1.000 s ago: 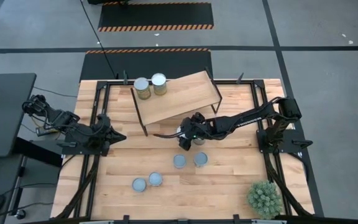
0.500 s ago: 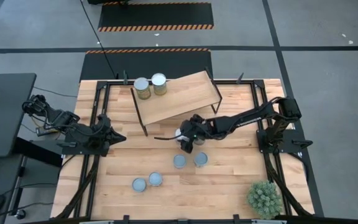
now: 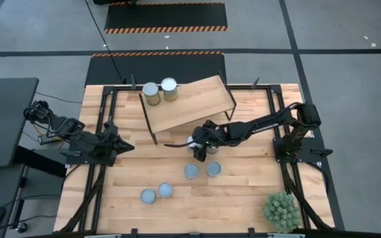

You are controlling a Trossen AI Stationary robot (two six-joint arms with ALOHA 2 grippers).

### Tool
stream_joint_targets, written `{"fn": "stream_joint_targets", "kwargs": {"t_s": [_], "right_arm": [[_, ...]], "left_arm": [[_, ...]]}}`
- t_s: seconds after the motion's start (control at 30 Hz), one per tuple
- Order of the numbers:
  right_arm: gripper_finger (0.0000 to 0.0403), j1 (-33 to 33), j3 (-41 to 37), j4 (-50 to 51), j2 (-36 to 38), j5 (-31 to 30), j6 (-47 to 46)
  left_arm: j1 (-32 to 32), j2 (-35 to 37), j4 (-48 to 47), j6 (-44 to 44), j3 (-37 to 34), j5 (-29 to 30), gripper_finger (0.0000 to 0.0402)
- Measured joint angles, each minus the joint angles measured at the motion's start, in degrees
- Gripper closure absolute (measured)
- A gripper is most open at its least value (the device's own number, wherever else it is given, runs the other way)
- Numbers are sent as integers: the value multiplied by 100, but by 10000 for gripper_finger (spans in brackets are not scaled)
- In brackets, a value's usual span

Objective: Pick and place cans onto a shelf
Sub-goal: Put the peach can on the shelf

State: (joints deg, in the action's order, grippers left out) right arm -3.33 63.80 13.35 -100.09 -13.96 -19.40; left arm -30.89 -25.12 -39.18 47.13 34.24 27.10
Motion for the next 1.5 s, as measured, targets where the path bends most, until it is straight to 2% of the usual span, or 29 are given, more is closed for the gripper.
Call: {"fn": "stream_joint_targets", "kwargs": {"t_s": [0.13,0.4,0.8,1.23,1.5], "right_arm": [[74,-6,152,35,-12,369,-16],[74,12,629,122,-17,733,472],[74,122,720,207,-12,1168,744],[73,128,724,388,722,1622,745],[73,149,874,917,1253,1405,559]], "left_arm": [[0,0,0,0,0,-1,386],[0,0,-7,4,0,1,386],[0,0,-9,4,0,2,386],[1,2,205,59,0,2,386],[1,2,265,-521,0,5,386]]}}
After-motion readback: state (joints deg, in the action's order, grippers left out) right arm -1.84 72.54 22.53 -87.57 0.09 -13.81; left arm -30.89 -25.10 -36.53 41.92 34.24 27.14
